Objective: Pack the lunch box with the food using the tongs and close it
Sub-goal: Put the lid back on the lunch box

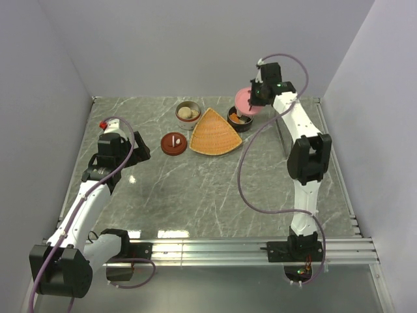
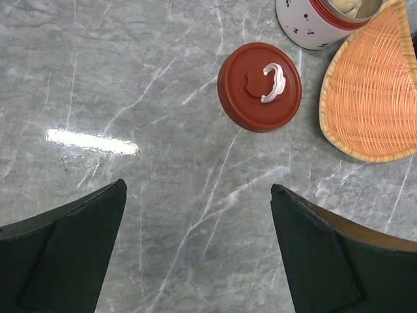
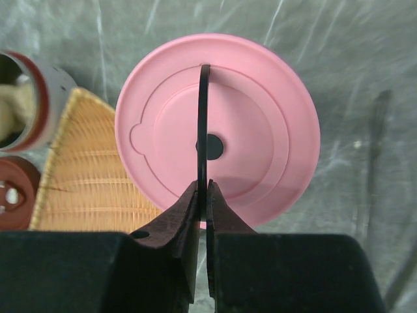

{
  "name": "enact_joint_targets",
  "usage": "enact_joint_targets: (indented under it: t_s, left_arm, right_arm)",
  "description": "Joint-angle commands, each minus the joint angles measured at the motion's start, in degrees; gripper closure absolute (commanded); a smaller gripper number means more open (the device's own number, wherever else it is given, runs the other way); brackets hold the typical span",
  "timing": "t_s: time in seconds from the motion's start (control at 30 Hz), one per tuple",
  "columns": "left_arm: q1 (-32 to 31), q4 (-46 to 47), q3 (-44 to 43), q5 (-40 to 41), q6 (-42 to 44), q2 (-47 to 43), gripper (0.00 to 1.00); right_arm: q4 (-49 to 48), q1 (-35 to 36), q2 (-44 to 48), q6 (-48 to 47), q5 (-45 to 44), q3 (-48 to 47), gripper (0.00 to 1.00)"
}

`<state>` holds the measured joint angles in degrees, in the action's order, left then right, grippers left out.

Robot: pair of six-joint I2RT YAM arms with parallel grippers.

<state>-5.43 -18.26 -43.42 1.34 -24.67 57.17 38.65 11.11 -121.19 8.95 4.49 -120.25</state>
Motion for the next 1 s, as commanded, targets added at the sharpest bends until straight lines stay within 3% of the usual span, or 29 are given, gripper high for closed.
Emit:
enact_joint_targets:
  t_s: [0.0, 0.27, 0.97]
  left_arm:
    - [0.1, 1.4, -3.0, 0.1, 0.9, 0.2, 0.01]
    - [0.2, 0.6, -4.0, 0.1, 1.4, 1.3, 0.01]
    - [0.2, -0.5, -4.4, 0.1, 1.1, 0.9, 0.01]
  right_arm:
    - [1.5, 1.6, -3.5, 1.9, 1.7, -2.0, 0.98]
    - [2.1, 3.1, -10.2, 2.2, 1.6, -6.1, 0.97]
    - [2.2, 2.9, -13.5, 6.8, -0.8, -7.8, 0.91]
